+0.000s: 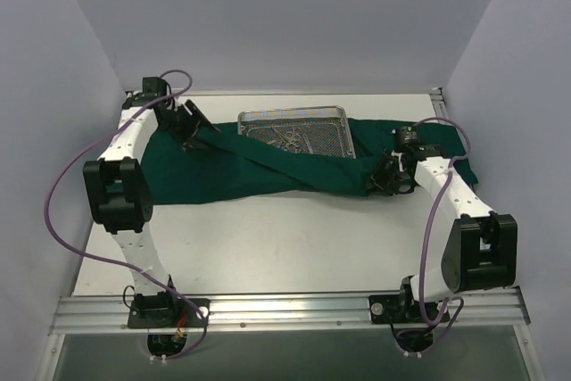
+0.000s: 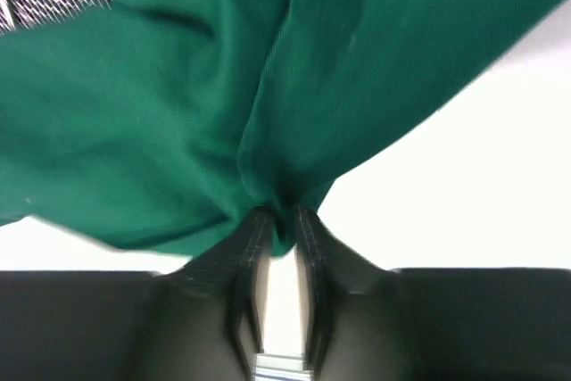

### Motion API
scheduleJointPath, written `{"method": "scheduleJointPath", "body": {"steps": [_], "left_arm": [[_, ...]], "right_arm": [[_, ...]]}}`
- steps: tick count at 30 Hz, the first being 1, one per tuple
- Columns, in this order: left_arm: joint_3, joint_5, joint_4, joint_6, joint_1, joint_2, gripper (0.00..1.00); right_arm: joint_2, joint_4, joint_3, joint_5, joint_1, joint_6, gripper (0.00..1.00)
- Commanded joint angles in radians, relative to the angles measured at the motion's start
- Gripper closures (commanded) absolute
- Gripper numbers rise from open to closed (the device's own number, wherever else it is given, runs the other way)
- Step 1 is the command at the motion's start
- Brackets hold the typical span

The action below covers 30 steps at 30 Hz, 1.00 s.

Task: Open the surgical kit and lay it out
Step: Open the surgical kit at the center of the board.

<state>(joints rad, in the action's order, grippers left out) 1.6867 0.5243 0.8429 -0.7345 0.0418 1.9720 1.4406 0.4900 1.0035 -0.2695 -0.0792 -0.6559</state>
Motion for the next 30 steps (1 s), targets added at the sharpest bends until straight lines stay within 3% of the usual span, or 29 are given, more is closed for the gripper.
{"method": "scheduleJointPath", "body": {"steps": [1, 2, 3, 7, 13, 19, 23, 30], "left_arm": [[0.116, -0.035, 0.011, -0.055, -0.031, 0.043, 0.29], [0.126, -0.035, 0.016, -0.057, -0.031, 0.054, 0.29], [0.143, -0.035, 0.025, -0.06, -0.031, 0.074, 0.29], [0.142, -0.056, 0.042, -0.04, -0.079, 0.084, 0.29], [0.099, -0.113, 0.031, 0.024, -0.065, 0.048, 0.29], [0.149, -0.159, 0.068, 0.101, -0.051, 0.096, 0.29], [0.172, -0.167, 0.07, 0.124, -0.046, 0.139, 0.29], [0.186, -0.13, 0.056, 0.11, -0.014, 0.188, 0.29]], "right_arm": [[-0.019, 0.024, 0.007, -0.031, -0.005, 0.022, 0.73], [-0.008, 0.03, 0.02, -0.03, -0.004, 0.024, 0.66], [-0.003, 0.033, 0.039, -0.025, -0.004, 0.025, 0.53], [0.043, 0.068, 0.218, 0.015, -0.001, 0.042, 0.37], [0.155, 0.104, 0.398, 0.068, 0.021, 0.062, 0.31], [0.322, 0.136, 0.593, 0.121, 0.03, 0.107, 0.24], [0.458, 0.243, 0.725, 0.196, 0.025, 0.087, 0.24], [0.5, 0.223, 0.722, 0.239, 0.048, 0.041, 0.31]]}}
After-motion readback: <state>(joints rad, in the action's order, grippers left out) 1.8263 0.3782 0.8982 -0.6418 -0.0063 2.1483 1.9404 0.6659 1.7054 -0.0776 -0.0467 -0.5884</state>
